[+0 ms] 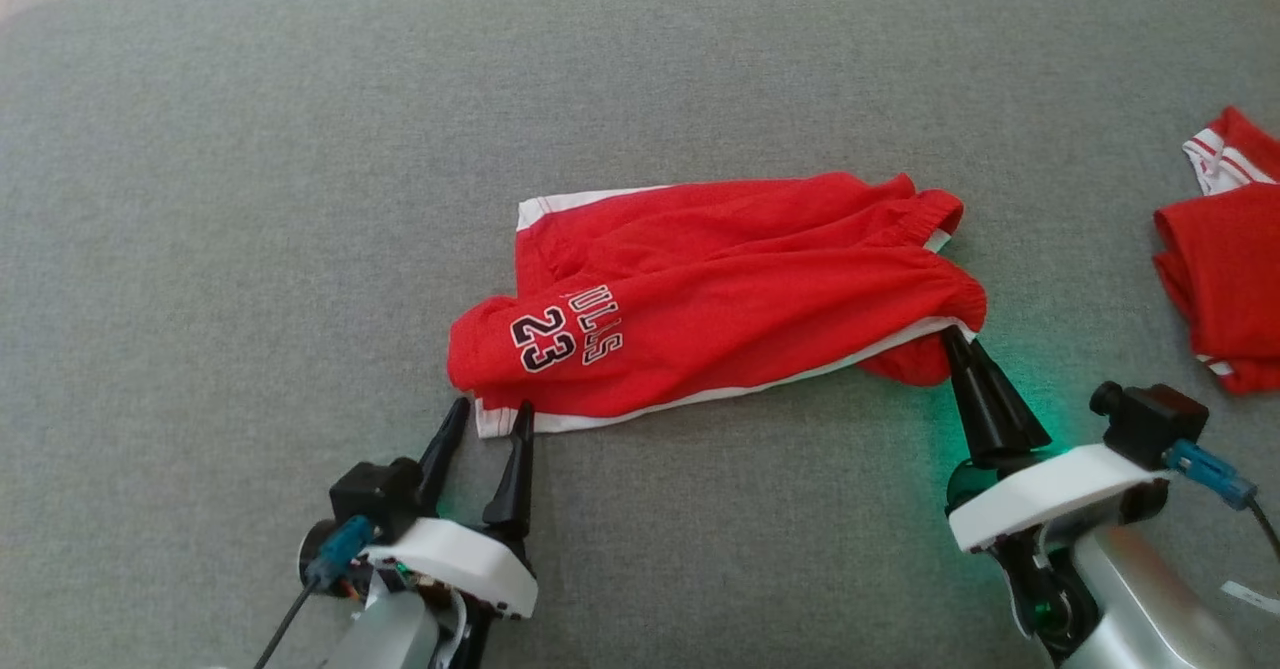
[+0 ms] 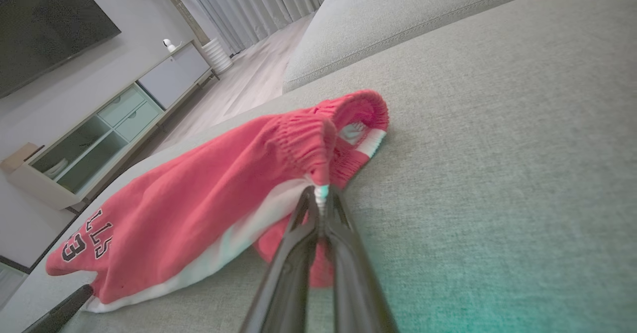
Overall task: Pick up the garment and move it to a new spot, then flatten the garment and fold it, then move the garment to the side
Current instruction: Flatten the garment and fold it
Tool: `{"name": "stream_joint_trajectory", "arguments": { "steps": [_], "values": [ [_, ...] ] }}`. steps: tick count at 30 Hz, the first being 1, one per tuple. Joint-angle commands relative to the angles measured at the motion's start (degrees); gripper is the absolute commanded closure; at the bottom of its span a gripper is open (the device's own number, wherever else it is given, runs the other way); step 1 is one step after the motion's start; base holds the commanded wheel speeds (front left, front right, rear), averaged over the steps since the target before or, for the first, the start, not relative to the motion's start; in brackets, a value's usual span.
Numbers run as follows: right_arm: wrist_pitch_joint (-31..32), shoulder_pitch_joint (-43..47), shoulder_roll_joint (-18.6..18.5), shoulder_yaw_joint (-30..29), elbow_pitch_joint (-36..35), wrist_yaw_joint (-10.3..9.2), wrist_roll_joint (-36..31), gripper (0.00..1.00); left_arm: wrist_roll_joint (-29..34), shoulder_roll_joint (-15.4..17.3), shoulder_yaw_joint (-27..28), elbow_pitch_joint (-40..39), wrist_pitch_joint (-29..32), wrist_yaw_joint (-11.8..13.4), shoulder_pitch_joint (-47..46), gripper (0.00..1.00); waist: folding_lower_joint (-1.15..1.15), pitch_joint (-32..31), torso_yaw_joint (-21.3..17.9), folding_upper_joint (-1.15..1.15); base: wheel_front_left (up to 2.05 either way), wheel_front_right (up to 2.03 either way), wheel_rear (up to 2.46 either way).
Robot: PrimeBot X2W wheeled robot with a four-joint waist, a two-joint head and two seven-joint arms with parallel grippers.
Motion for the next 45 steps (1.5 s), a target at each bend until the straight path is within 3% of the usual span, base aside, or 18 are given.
{"name": "stream_joint_trajectory", "arguments": {
  "steps": [1, 2, 3, 4, 12, 20, 26, 31, 38, 45],
  "values": [
    [-0.6, -1.2, -0.6, 0.9, -1.7, 0.11, -0.4, 1.00, -0.6, 0.2, 0.0, 0.7, -0.1, -0.3, -1.0, 0.00, 0.00, 0.0, -0.2, 0.00, 0.00, 0.00, 0.00],
    [-0.6, -1.3, -0.6, 0.8, -1.7, 0.11, -0.5, 1.00, -1.0, 0.2, -0.6, 1.4, -0.1, -0.3, -1.2, 0.05, 0.00, 0.0, -0.2, 0.00, 0.00, 0.00, 0.00],
    [-0.6, -1.3, -0.7, 0.8, -1.6, 0.11, -0.5, 1.00, -1.3, 0.2, -1.2, 2.3, -0.1, -0.3, -1.3, 0.74, 0.00, 0.0, -0.3, 0.00, 0.00, 0.00, 0.00],
    [-0.6, -1.3, -0.7, 0.7, -1.6, 0.11, -0.6, 1.00, -1.4, 0.2, -1.7, 3.1, -0.1, -0.3, -1.5, 1.00, 0.00, 0.0, -0.2, 0.00, 0.00, 0.00, 0.00],
    [-0.6, -0.8, 0.0, -0.6, -1.8, 0.11, -0.6, 1.00, -2.6, 0.2, -4.4, 5.0, -0.1, -0.3, -1.3, 1.00, 0.00, -2.4, 1.3, 0.00, 0.00, 0.00, 0.00],
    [-0.6, -1.7, 0.5, -3.1, -8.2, 0.11, -1.1, 1.00, -2.9, 2.3, -0.1, -7.8, -0.1, -0.3, -2.8, 1.00, 0.00, -8.3, 3.6, 0.00, 0.00, 0.00, 0.00],
    [-0.6, -6.3, -2.9, -3.5, -15.6, 0.11, -0.8, 1.00, -4.9, 10.4, -0.8, -16.4, 0.3, -0.3, -11.4, 1.00, 0.00, -13.8, 3.9, 0.00, 0.00, 0.00, 0.00],
    [1.6, -12.5, -7.6, -3.5, -22.2, 0.11, 2.1, 1.00, -5.8, 16.9, 0.2, -23.1, 5.4, -0.3, -20.0, 1.00, 0.00, -15.5, 3.6, 0.00, 0.00, 0.00, 0.00],
    [13.1, -19.7, -12.3, -4.6, -29.0, 0.11, 4.4, 1.00, -6.6, 21.8, 2.2, -29.6, 15.3, 1.0, -27.3, 1.00, 0.00, -13.3, 2.9, 0.00, 0.00, 0.00, 0.00],
    [18.7, -29.0, -13.2, -2.3, -23.9, 0.11, 2.7, 1.00, -7.5, 20.5, 3.2, -25.9, 19.5, 3.9, -33.1, 1.00, 0.00, -4.4, 2.6, 0.00, 0.00, 0.00, 0.00]
  ]
}}
